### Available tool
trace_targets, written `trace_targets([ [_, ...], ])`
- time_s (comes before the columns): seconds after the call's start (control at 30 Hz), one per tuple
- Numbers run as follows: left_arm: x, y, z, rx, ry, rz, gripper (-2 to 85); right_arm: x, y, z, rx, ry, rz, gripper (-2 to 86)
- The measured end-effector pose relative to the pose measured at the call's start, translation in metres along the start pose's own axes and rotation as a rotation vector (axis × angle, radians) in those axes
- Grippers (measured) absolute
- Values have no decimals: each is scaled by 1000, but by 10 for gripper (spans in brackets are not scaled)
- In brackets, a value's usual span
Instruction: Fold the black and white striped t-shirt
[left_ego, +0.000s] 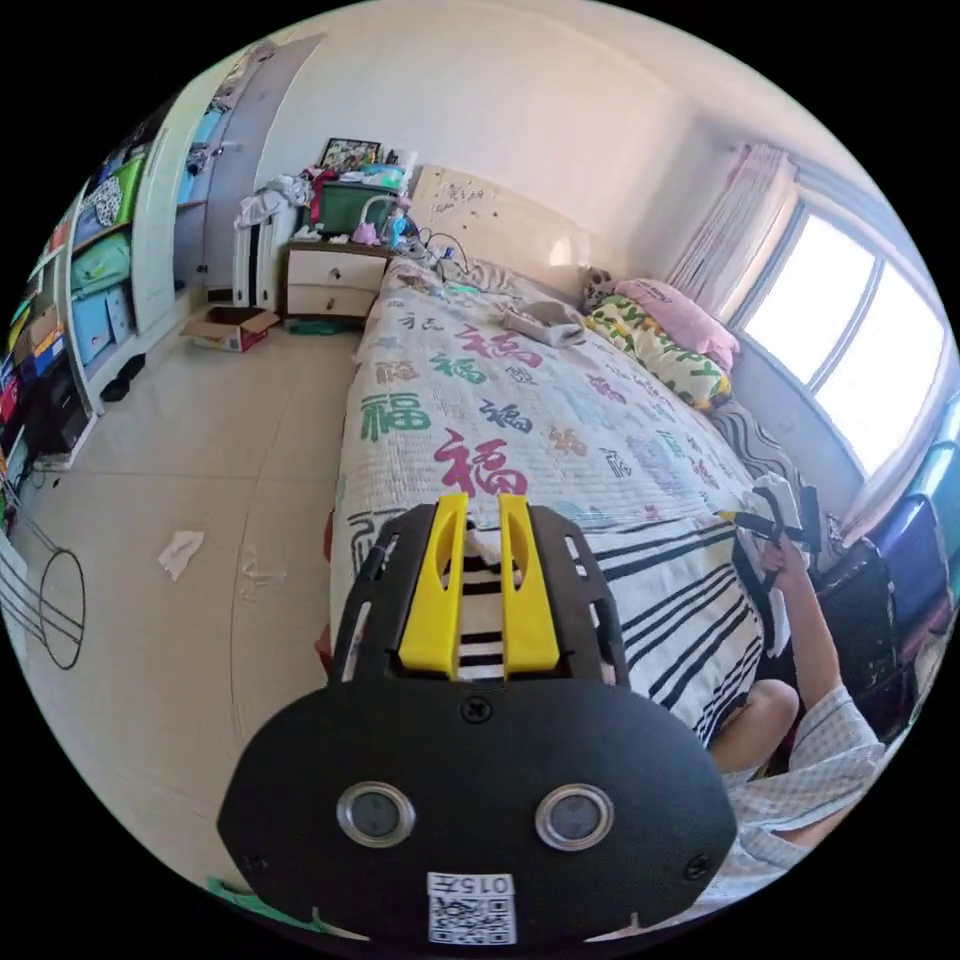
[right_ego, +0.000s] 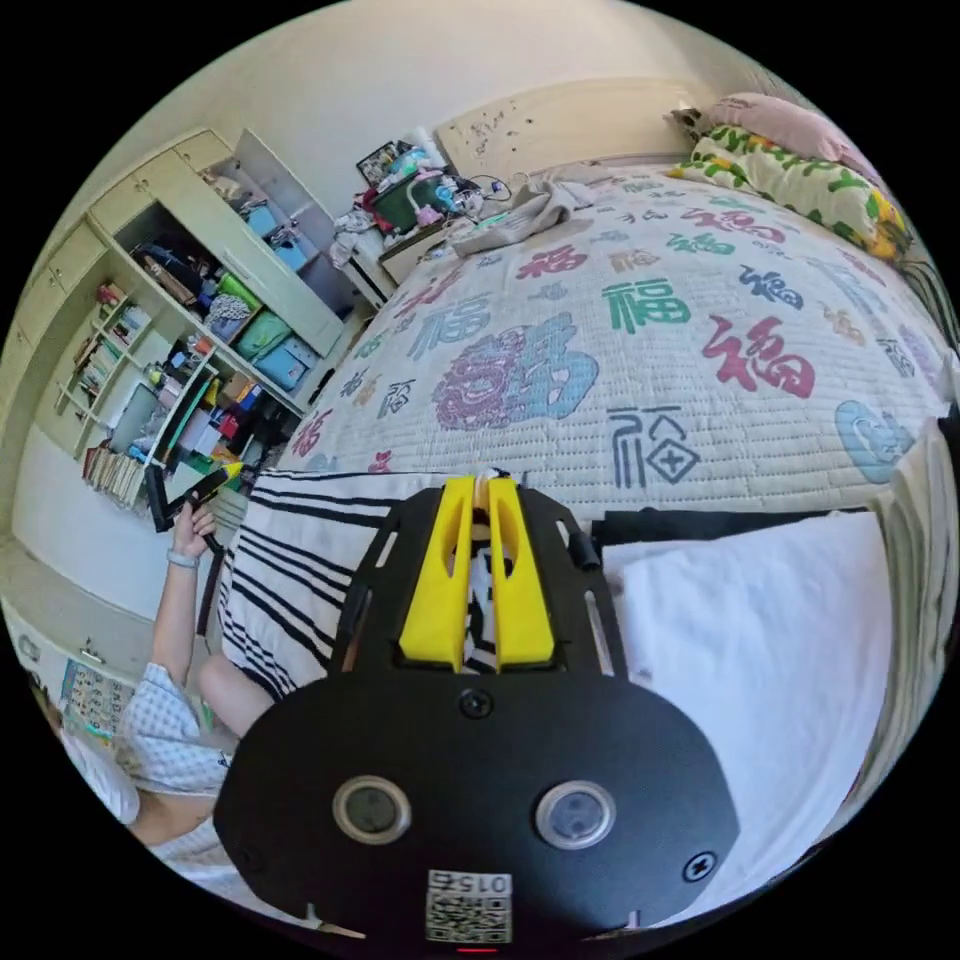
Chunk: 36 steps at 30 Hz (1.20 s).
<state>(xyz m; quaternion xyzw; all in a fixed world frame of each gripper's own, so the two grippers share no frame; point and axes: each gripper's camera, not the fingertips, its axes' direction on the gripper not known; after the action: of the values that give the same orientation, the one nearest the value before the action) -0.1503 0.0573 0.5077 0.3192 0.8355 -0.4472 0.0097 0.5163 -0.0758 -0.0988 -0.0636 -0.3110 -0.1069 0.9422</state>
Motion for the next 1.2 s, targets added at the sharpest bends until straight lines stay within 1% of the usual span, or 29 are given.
trace_targets([
  [0.03, 1, 5, -2, -7, 43, 14, 63, -7, 7, -3, 2, -39, -48, 25],
  [0.07, 7, 17, -11, -12, 152, 76, 68, -26, 23, -10, -27, -90, -160, 31],
  [0.1, 19, 30, -22, -44, 245, 143, 70, -48, 42, -17, -71, -105, -271, 37],
  [0.17, 44, 56, -40, -83, 340, 239, 74, -83, 77, -24, -119, -95, -427, 47],
  [0.2, 64, 77, -49, -112, 386, 306, 80, -104, 102, -24, -149, -58, -508, 56],
  [0.3, 116, 128, -56, -218, 427, 458, 103, -147, 160, -13, -197, 8, -684, 82],
  [0.37, 139, 153, -49, -277, 402, 513, 116, -161, 182, 2, -240, 11, -732, 89],
  [0.43, 153, 171, -37, -306, 345, 536, 118, -168, 196, 24, -282, 71, -758, 93],
  [0.47, 158, 178, -27, -322, 309, 533, 111, -172, 202, 40, -324, 134, -773, 93],
  [0.5, 160, 183, -17, -333, 270, 528, 98, -178, 208, 55, -362, 196, -795, 91],
  [0.53, 163, 185, -14, -332, 246, 535, 87, -182, 211, 59, -357, 224, -811, 88],
  [0.6, 172, 191, -17, -292, 113, 599, 48, -195, 222, 70, -341, 313, -859, 69],
  [0.63, 173, 193, -17, -285, 99, 600, 39, -196, 223, 71, -329, 320, -851, 55],
  [0.67, 174, 196, -17, -281, 97, 601, 20, -199, 225, 72, -310, 300, -835, 27],
  [0.77, 175, 201, -25, -272, 120, 625, 0, -203, 230, 71, -280, 268, -820, 5],
  [0.83, 172, 204, -36, -249, 158, 622, -3, -206, 232, 68, -262, 227, -814, -1],
  [0.9, 165, 207, -60, -172, 170, 616, -4, -213, 237, 65, -250, 162, -831, -5],
  [1.03, 148, 209, -81, -119, 206, 587, -5, -225, 240, 73, -280, 73, -869, -5],
  [1.13, 140, 210, -77, -188, 217, 606, -3, -233, 243, 99, -367, 119, -890, 1],
  [1.2, 141, 212, -55, -307, 156, 628, 0, -236, 244, 122, -444, 172, -875, 16],
])
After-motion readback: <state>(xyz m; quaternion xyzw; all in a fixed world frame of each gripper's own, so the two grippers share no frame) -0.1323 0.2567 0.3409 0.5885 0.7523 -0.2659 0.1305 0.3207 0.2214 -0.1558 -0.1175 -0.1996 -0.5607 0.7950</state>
